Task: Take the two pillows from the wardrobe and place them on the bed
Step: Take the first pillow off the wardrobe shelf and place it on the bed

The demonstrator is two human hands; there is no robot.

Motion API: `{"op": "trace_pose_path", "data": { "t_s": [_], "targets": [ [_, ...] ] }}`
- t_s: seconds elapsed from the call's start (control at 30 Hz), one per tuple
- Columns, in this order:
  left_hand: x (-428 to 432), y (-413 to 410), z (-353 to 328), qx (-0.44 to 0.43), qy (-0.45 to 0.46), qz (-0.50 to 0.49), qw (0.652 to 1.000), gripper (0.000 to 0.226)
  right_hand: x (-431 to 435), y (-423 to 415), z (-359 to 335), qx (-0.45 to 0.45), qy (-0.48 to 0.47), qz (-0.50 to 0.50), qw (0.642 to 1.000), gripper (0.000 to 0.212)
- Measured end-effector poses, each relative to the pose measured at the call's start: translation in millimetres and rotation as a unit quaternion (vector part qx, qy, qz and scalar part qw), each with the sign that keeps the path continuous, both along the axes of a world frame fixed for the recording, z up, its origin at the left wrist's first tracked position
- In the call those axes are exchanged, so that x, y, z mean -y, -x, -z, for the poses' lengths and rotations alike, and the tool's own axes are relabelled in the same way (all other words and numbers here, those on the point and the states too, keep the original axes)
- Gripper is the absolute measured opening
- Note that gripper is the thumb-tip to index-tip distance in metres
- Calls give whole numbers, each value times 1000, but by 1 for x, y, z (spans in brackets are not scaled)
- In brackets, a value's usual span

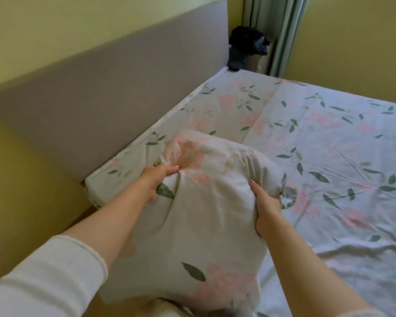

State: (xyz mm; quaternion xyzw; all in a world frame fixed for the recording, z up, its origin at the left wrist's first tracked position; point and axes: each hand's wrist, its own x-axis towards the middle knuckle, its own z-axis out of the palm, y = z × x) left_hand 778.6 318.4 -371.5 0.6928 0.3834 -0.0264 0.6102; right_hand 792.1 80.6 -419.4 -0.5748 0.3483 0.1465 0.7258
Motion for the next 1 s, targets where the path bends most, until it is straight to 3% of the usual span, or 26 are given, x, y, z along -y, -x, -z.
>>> {"op": "trace_pose_path", "data": {
  "t_s": [0.33, 0.67, 0.87, 1.0],
  "targets": [
    [-69, -41, 31, -34, 28, 20, 999, 58, -61, -42, 22, -21, 5, -6, 1000, 84],
    [-210, -116, 59, -51, 85, 54, 994, 32, -203, -94, 42, -71, 49, 39, 995, 82],
    [-283, -172, 56, -52, 73, 77, 993, 58, -277, -135, 43, -91, 48, 54, 993, 85],
    [-306, -212, 56, -36, 85, 94, 991, 46, -297, -172, 40, -64, 64, 63, 994, 80]
  ]
}}
